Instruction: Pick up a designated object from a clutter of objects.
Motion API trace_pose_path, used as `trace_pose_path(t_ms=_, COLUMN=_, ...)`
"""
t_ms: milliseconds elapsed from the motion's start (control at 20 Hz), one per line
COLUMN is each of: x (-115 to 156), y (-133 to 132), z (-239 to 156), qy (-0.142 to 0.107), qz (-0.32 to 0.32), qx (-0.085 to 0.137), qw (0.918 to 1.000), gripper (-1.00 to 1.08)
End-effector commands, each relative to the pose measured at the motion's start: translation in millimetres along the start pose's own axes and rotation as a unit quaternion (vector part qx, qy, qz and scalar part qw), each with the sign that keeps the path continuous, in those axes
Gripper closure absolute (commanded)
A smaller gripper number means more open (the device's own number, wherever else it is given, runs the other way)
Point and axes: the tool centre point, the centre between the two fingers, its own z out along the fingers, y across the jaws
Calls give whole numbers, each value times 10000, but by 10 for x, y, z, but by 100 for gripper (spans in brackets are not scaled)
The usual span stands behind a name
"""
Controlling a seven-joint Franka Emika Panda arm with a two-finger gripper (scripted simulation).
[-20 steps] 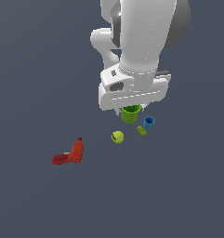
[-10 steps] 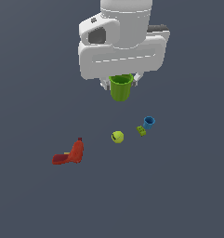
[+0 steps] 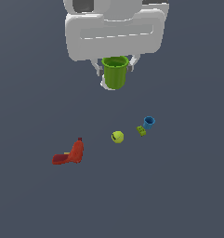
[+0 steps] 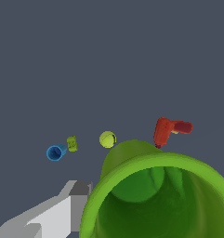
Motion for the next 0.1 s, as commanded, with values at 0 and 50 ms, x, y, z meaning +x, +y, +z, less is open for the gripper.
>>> trace_pose_path(t_ms=0, x=-1, y=11, z=-37, qy=1, qz=-2, qx=-2, qw=10000, gripper=108)
trace_pose_path(t_ms=50, x=-1, y=12, z=-39, qy=1, qz=-2, qx=-2, qw=10000, gripper=108)
